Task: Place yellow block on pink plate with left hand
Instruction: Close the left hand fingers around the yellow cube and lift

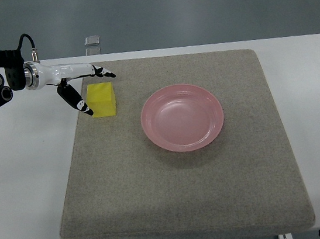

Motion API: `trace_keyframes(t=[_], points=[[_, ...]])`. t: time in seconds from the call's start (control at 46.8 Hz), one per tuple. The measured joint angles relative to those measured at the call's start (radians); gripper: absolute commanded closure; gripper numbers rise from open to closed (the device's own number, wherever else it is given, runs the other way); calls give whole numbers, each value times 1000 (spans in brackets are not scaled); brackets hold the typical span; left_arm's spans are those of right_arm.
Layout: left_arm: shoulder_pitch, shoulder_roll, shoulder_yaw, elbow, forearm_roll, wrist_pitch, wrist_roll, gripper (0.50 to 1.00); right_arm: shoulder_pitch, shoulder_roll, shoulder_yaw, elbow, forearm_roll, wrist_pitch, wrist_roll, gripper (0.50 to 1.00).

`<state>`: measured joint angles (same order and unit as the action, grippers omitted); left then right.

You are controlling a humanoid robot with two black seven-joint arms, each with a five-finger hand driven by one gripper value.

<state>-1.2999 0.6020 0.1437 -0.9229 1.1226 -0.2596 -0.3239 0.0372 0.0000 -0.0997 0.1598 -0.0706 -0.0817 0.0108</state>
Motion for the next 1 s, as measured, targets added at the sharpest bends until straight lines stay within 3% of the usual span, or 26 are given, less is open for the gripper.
trace_keyframes(t=[0.192,0.534,0.726,1.004], points=[[16,-25,5,21,8,29,-1,568,0,0,0,0,0,0,0,576],[27,-28,5,23,9,33,-2,722,0,0,0,0,0,0,0,576],[28,-36,5,25,10,34,-2,904,0,0,0,0,0,-1,0,576],[20,-36,-6,37,-1,52,-1,911,0,0,0,0,0,0,0,576]])
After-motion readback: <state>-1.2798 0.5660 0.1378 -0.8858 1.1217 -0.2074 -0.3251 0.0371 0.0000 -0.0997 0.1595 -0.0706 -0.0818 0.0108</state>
